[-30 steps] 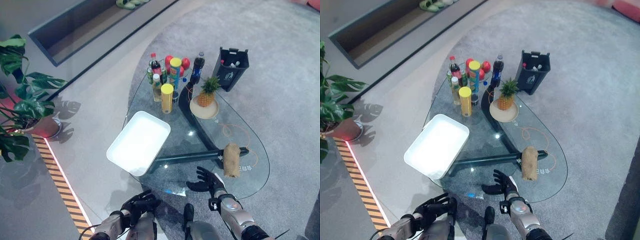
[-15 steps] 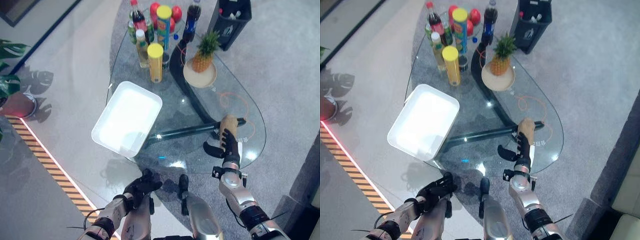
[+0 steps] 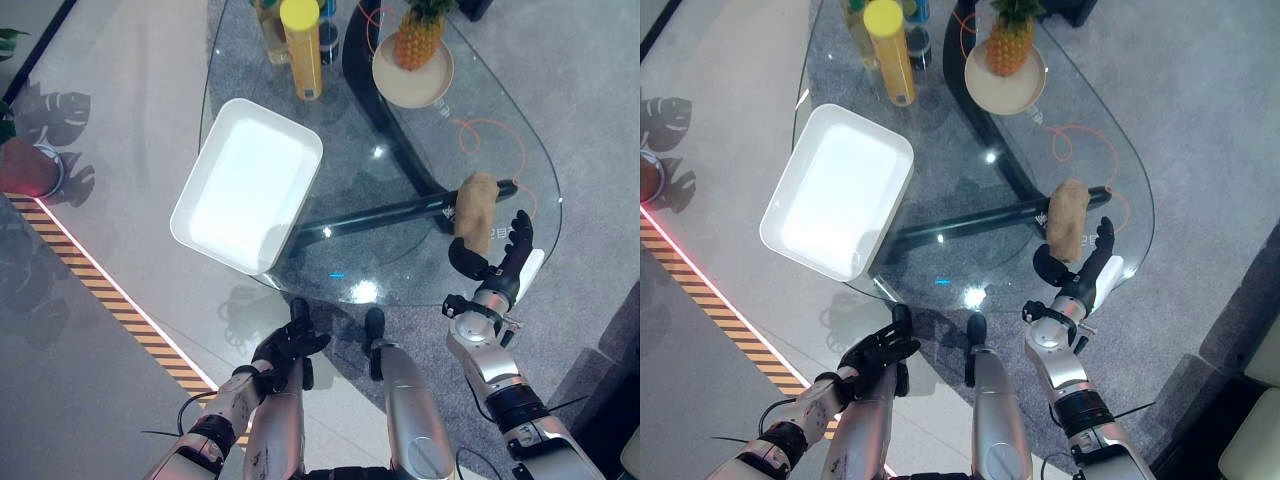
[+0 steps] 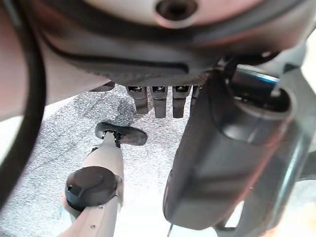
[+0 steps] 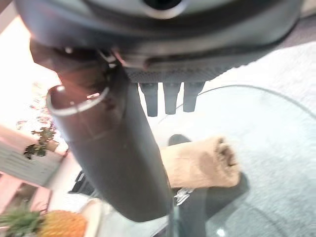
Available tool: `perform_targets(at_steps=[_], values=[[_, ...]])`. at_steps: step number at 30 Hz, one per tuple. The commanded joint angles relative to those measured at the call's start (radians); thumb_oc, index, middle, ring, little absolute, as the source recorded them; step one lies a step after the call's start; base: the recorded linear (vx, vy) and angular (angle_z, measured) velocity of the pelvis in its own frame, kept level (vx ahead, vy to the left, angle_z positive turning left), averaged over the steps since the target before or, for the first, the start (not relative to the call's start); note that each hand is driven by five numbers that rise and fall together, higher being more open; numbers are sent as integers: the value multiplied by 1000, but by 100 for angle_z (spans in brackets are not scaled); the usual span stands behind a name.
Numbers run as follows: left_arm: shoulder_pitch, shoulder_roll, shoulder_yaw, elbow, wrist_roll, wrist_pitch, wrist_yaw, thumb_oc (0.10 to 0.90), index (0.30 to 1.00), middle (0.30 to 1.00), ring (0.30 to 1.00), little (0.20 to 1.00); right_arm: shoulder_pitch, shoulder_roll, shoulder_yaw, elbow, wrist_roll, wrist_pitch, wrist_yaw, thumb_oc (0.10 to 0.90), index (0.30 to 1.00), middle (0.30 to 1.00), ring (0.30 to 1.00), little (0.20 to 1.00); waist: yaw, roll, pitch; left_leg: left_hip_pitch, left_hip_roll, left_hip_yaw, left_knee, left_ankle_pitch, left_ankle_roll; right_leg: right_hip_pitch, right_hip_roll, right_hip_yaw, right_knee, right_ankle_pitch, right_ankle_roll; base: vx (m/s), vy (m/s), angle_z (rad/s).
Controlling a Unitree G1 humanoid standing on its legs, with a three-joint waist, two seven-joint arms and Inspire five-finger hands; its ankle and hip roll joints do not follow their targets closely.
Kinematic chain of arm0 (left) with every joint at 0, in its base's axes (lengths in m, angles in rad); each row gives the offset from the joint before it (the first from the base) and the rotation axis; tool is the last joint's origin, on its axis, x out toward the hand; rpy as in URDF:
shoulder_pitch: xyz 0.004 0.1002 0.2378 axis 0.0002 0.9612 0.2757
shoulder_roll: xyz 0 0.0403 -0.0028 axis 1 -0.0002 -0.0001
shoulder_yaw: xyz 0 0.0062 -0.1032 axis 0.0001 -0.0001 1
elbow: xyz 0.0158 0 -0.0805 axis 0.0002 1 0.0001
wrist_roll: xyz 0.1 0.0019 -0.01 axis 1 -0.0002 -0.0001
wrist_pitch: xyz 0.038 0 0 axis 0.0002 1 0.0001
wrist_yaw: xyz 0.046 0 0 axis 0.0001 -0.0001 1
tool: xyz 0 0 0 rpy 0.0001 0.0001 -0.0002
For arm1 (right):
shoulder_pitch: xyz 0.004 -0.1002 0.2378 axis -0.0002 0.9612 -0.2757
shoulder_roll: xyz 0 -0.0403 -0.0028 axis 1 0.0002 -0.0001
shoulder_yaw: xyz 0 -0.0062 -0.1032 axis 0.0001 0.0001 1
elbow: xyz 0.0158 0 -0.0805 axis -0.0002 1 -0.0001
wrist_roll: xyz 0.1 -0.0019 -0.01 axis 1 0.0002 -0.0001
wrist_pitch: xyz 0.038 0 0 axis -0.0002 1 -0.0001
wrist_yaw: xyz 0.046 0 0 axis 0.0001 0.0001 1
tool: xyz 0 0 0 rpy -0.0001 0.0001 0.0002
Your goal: Wipe the table with a cloth and put it in the basket.
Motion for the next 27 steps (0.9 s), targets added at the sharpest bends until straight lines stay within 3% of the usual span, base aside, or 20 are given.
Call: perform_targets(at_steps=[1, 18, 27], values=[[71, -52, -50, -18, -31, -2, 7, 800, 900, 900, 900, 900, -62, -72, -41, -133, -43, -25, -97, 800, 900, 900, 900, 900, -32, -15, -10, -71, -74, 20, 238, -157, 65, -7, 53, 64, -175, 134, -4, 16, 37, 2], [58, -55, -97, -149, -121, 30, 35, 800, 900, 900, 900, 900, -179, -107, -52, -128, -58, 20, -165, 800, 900, 900, 900, 900, -19, 17, -10, -248, -93, 23, 303, -149, 74, -199, 36, 64, -88, 145, 3, 5, 9, 0], [48, -46, -117, -184, -148, 31, 47, 800, 900, 900, 900, 900, -235, -129, -56, -56, 4, 51, -195, 800, 900, 900, 900, 900, -4, 29, -10, -320, -96, 15, 317, -140, 77, -277, 30, 56, -76, 163, 6, 8, -1, 1]])
